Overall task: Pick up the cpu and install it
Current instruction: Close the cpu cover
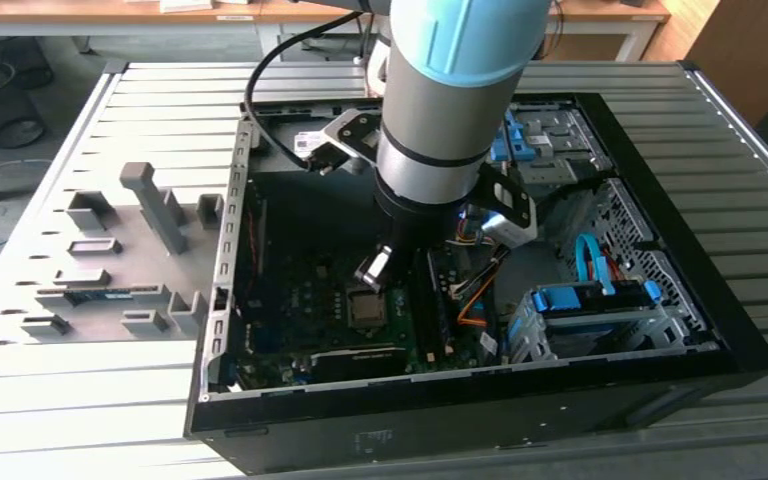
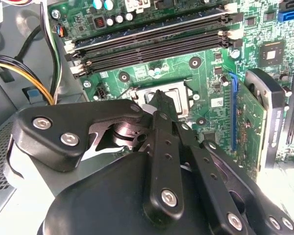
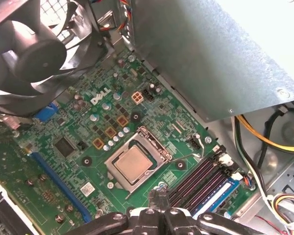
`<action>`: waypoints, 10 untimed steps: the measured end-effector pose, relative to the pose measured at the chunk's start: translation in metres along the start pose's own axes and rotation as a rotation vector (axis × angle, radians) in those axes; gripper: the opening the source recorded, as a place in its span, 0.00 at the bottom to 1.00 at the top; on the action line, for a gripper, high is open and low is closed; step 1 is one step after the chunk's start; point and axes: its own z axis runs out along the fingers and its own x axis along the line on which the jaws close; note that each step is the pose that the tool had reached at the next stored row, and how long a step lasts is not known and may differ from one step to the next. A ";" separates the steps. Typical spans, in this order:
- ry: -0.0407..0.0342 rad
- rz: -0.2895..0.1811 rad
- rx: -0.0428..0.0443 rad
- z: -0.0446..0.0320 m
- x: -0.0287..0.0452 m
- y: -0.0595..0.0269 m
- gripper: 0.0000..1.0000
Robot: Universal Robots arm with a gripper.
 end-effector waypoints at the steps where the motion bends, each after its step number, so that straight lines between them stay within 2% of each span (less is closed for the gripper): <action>1: 0.0008 -0.006 0.0000 0.0000 -0.0001 0.0002 0.10; 7: 0.0126 -0.099 -0.0008 -0.0001 -0.0001 0.0003 0.10; 9: 0.0235 -0.127 0.0046 -0.0002 -0.0001 0.0003 0.10; 10: 0.0344 -0.132 0.0125 -0.0001 -0.0001 0.0003 0.10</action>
